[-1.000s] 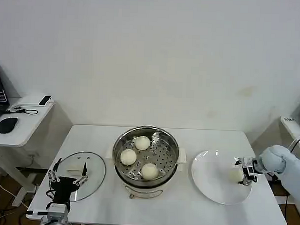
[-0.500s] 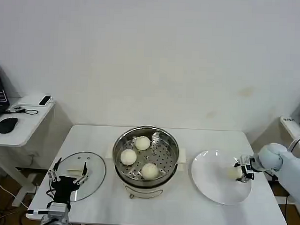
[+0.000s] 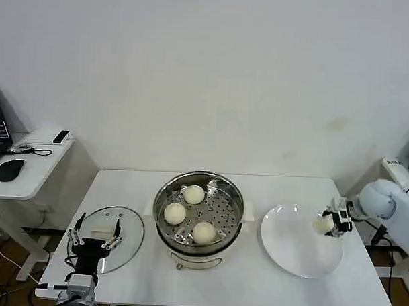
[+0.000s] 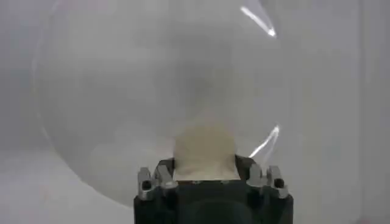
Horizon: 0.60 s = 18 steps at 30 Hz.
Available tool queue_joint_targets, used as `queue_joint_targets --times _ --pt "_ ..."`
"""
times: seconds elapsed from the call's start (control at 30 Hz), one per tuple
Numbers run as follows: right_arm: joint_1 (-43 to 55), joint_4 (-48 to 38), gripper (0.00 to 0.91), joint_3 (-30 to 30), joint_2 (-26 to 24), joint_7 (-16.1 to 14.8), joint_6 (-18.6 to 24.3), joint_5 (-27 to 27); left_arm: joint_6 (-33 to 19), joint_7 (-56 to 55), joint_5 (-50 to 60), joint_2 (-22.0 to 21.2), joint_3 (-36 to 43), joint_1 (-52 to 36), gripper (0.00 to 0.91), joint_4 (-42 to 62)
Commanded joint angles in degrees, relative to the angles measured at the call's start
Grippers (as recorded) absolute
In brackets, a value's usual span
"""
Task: Take steamed baozi put them in steamer then cover it.
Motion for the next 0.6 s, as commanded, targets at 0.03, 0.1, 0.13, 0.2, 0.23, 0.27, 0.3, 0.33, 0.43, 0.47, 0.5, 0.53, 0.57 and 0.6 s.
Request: queue_joint_targets --times 0.03,0.1,0.13,0.2,0.23,0.27,0.3,0.33,0.43,0.47,0.5,0.53,0.57,0.6 --pt "16.00 7.33 0.675 -9.89 -1.36 0.81 -4.26 9.11 -0.03 -0.01 0.03 -0.04 0.19 -0.05 0.907 -0.20" --pt "20.00 9.92 0.675 -12.43 -0.69 1.87 -5.80 13.47 -0.04 0.01 0.04 -0.14 0.16 -0.13 0.907 -0.33" --pt "21.43 11.27 0.675 -14.17 -0.21 2.50 -6.92 15.09 0.01 -0.01 0.05 -0.20 0.13 -0.19 0.907 -0.37" --pt "25.19 13.36 0.675 -17.56 1.10 3.61 -8.76 17.71 0.01 -0.02 0.07 -0.27 0.08 -0.28 0.907 -0.50" --pt "26.46 14.37 0.675 -19.28 1.95 4.50 -9.68 19.10 0.04 -0.01 0.10 -0.33 0.06 -0.31 0.907 -0.59" --pt "27.90 15.21 0.675 -20.94 2.93 5.30 -10.67 20.56 0.08 -0.01 0.16 -0.39 0.05 -0.33 0.907 -0.69" --pt "28.95 15.42 0.685 -22.16 3.72 5.53 -11.10 21.01 0.08 -0.01 0.24 -0.43 0.06 -0.36 0.907 -0.71" --pt "31.13 16.10 0.685 -24.35 5.56 6.57 -12.25 22.63 0.09 -0.01 0.34 -0.48 0.09 -0.38 0.907 -0.74" --pt "35.61 16.30 0.685 -28.20 9.46 8.82 -14.88 26.65 0.15 -0.04 0.45 -0.71 0.13 -0.46 0.907 -0.82" --pt "37.45 16.07 0.685 -29.31 11.48 10.04 -15.95 28.59 0.15 -0.04 0.50 -0.82 0.11 -0.52 0.907 -0.78" --pt "37.81 15.89 0.685 -29.92 12.45 10.34 -16.27 29.17 0.16 -0.03 0.51 -0.86 0.08 -0.55 0.907 -0.78" --pt "39.11 15.65 0.685 -31.05 13.63 11.02 -16.55 30.80 0.18 -0.06 0.48 -0.84 0.05 -0.57 0.907 -0.76" --pt "40.16 15.44 0.685 -32.11 15.35 12.22 -17.69 33.14 0.16 -0.05 0.49 -0.85 -0.06 -0.61 0.907 -0.73" --pt "40.60 15.33 0.685 -32.56 16.00 12.44 -17.93 33.86 0.16 -0.04 0.47 -0.84 -0.14 -0.63 0.907 -0.72"
